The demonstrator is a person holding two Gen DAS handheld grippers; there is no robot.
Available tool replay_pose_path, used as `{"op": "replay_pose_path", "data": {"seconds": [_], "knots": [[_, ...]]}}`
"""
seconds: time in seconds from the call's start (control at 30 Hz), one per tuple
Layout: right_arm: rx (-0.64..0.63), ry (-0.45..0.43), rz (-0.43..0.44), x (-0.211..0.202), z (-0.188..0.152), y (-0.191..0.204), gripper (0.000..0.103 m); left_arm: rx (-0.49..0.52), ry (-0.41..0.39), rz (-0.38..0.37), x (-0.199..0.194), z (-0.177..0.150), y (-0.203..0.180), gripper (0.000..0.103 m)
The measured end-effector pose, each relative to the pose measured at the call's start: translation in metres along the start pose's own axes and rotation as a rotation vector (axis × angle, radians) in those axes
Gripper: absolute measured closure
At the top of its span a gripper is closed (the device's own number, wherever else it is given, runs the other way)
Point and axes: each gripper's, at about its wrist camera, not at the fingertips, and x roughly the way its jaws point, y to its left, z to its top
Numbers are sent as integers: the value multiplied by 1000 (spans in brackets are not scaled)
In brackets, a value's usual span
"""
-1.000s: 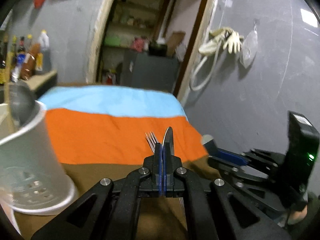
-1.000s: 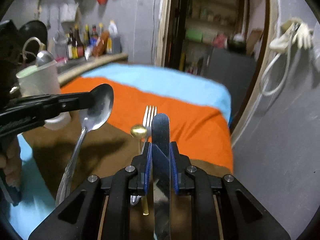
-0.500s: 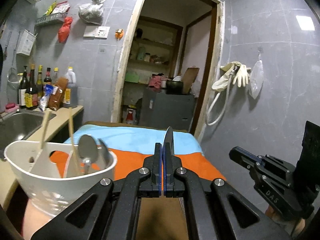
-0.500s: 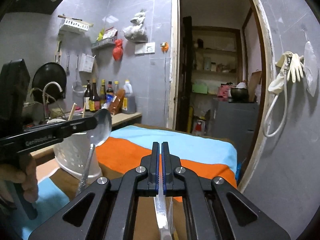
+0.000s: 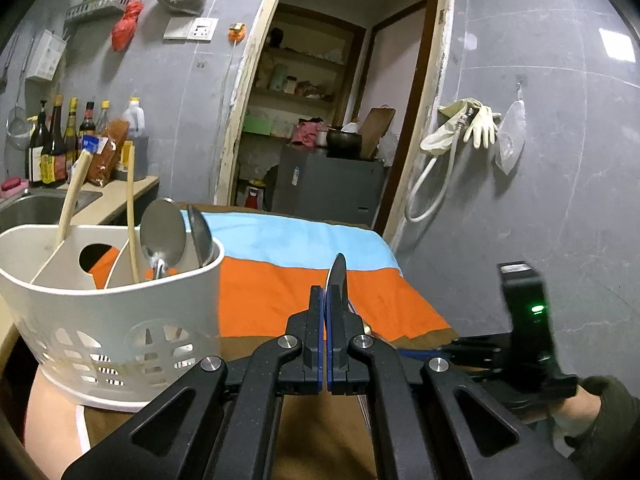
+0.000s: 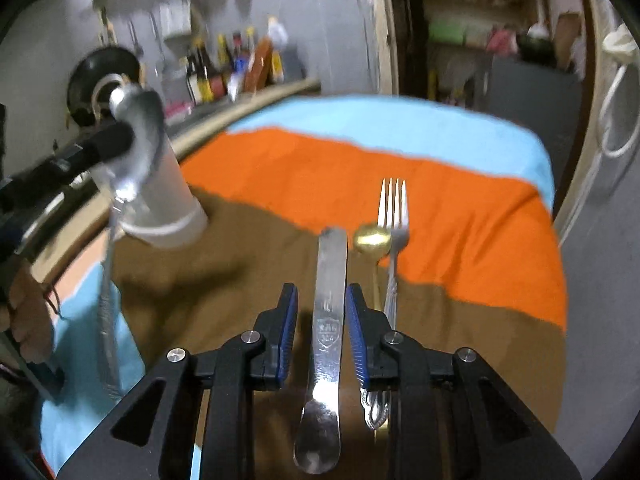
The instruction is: Organize utensils
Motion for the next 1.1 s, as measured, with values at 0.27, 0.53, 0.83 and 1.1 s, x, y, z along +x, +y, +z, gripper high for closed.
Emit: {"op": "replay_pose_path", "data": {"seconds": [0.27,0.53,0.83,1.1], "knots": [[-7,154,7,32,19,-3,80,-26,17,-13,0,-1,6,103],[50,-3,-26,2,11,-1,88,-10,-40,15,-24,9,9,103],[82,-499,76,-80,28,26,88,-44,-146,81,-62,43,34,103],[55,-733,228,-87,85,66,87,2,-269,228,-98,79,69,103]]}}
